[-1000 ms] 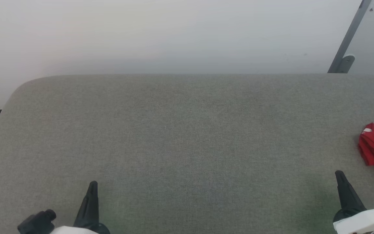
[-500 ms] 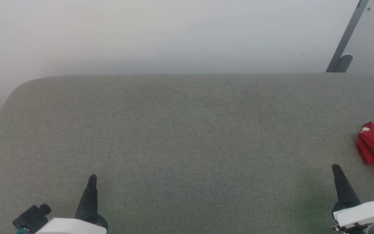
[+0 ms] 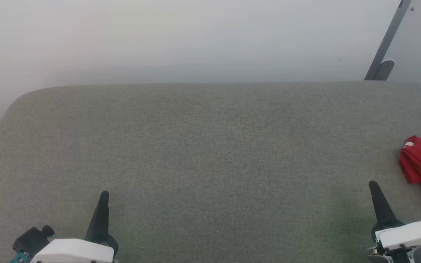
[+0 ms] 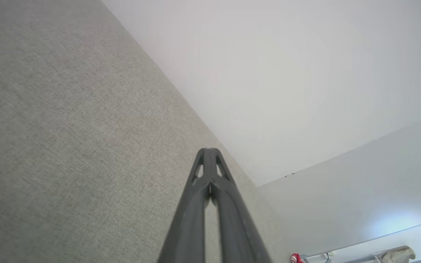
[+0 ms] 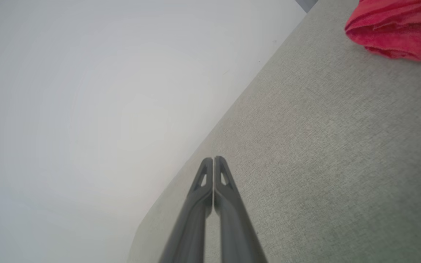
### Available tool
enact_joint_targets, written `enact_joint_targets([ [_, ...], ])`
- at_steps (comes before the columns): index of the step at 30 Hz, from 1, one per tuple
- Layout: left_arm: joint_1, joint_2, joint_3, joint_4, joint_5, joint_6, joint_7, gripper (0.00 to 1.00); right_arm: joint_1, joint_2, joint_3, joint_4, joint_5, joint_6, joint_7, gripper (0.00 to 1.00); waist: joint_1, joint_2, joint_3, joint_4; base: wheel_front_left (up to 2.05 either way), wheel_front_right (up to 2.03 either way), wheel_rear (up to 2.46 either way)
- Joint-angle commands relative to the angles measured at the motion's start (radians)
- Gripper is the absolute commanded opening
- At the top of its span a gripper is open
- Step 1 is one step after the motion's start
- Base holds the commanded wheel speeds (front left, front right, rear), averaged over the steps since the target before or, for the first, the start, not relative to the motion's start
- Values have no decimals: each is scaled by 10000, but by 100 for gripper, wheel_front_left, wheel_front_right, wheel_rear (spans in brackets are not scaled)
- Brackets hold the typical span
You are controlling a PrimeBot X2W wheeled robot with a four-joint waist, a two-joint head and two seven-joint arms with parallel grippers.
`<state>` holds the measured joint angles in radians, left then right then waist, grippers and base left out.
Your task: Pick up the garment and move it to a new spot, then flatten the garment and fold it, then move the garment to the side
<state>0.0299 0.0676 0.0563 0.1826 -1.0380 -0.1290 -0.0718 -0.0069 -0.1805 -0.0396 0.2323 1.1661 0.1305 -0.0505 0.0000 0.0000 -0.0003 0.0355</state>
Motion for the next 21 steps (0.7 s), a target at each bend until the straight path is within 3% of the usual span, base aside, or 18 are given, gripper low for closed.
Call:
enact_joint_targets([
  [1,-314,75,47,-60,-337,-14,80,0,-276,36,-103,-70,277,3,104,0,0,0,0,-8,0,0,0],
  [21,-696,73,127,167,-2234,-19,602,0,-525,449,-314,-3,1684,3,625,0,0,0,10,-102,0,0,0],
])
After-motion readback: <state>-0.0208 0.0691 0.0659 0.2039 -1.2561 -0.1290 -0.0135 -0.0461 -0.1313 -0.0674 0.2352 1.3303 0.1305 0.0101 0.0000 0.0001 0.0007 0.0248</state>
